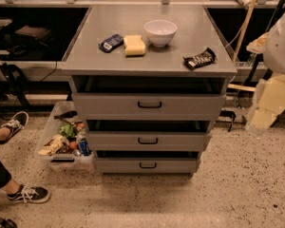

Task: Open bottom drawer

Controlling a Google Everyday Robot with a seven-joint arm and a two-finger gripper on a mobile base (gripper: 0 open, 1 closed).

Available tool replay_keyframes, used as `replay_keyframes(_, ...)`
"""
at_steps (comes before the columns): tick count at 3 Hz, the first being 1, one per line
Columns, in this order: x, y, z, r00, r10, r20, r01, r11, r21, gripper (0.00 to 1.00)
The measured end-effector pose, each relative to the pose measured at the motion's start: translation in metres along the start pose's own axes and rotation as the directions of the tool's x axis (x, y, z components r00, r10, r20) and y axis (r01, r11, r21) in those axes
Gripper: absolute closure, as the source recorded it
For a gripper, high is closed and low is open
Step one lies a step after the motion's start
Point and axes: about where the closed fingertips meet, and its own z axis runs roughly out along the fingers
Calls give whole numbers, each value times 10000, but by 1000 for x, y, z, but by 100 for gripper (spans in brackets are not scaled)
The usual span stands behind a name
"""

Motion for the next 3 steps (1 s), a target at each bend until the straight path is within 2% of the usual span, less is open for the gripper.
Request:
replay_keyframes(1,-11,7,59,9999,105,-7,-105,9998,-149,0)
replay_keyframes(2,-32,3,174,9991,406,-77,-410,9972,-623,0)
replay_keyframes(3,-32,3,174,9992,398,-83,-403,9972,-626,0)
